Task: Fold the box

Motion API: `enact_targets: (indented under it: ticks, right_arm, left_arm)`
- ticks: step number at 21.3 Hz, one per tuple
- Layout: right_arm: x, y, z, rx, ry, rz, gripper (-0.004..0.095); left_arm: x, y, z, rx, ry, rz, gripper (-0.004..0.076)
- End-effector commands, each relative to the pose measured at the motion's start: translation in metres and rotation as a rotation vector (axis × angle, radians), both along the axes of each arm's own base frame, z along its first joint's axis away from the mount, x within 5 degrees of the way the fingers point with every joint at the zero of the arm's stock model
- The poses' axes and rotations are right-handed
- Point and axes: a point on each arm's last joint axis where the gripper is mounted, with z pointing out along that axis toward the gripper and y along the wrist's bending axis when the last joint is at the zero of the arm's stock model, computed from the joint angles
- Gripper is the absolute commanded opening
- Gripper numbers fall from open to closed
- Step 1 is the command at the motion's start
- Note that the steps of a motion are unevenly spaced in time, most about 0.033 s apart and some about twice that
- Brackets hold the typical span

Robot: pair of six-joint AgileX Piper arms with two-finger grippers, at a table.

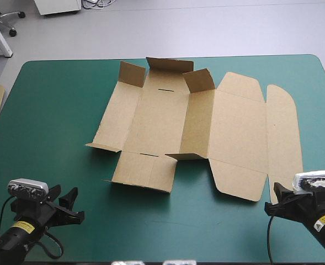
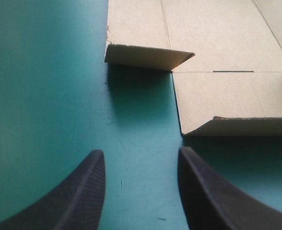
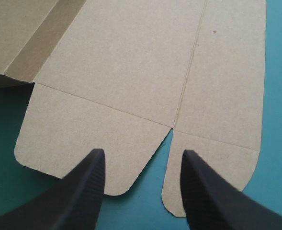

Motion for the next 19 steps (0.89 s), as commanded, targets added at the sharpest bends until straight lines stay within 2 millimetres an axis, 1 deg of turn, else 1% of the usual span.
enact_targets:
  ticks: [1,8,10,12,14,15,16,17,18,19]
  right_arm:
    - [0.007,0.0,0.017,0.002,-0.094,-0.006,0.0454]
    - [0.007,0.0,0.019,0.002,-0.1,-0.006,0.0454]
    - [0.009,0.0,0.019,0.002,-0.098,-0.006,0.0463]
    - [0.015,0.001,0.017,0.004,-0.067,-0.009,0.0478]
    - [0.025,0.003,0.016,0.009,-0.047,-0.015,0.0477]
    - [0.029,0.003,0.019,0.009,-0.043,-0.015,0.0477]
    - [0.036,0.005,0.025,0.008,-0.037,-0.015,0.0477]
    - [0.04,0.005,0.028,0.007,-0.031,-0.015,0.0477]
    - [0.049,0.006,0.033,-0.007,-0.008,-0.008,0.0477]
    - [0.053,0.007,0.036,-0.017,0.01,-0.004,0.0477]
  left_arm:
    - [0.015,0.001,0.018,-0.06,-0.022,0.057,0.0344]
    - [0.032,0.0,0.038,-0.04,-0.022,0.047,0.0344]
    - [0.042,-0.001,0.044,-0.041,0.006,0.047,0.0344]
    - [0.057,-0.002,0.049,-0.041,0.065,0.047,0.0345]
    - [0.081,-0.002,0.063,0.01,0.102,0.045,0.0354]
    - [0.09,-0.002,0.069,0.02,0.107,0.045,0.0356]
    - [0.105,-0.003,0.077,0.027,0.112,0.045,0.0356]
    - [0.114,-0.003,0.081,0.03,0.118,0.044,0.0356]
    - [0.131,-0.005,0.086,0.028,0.136,0.044,0.0356]
    - [0.142,-0.006,0.087,0.022,0.148,0.044,0.0356]
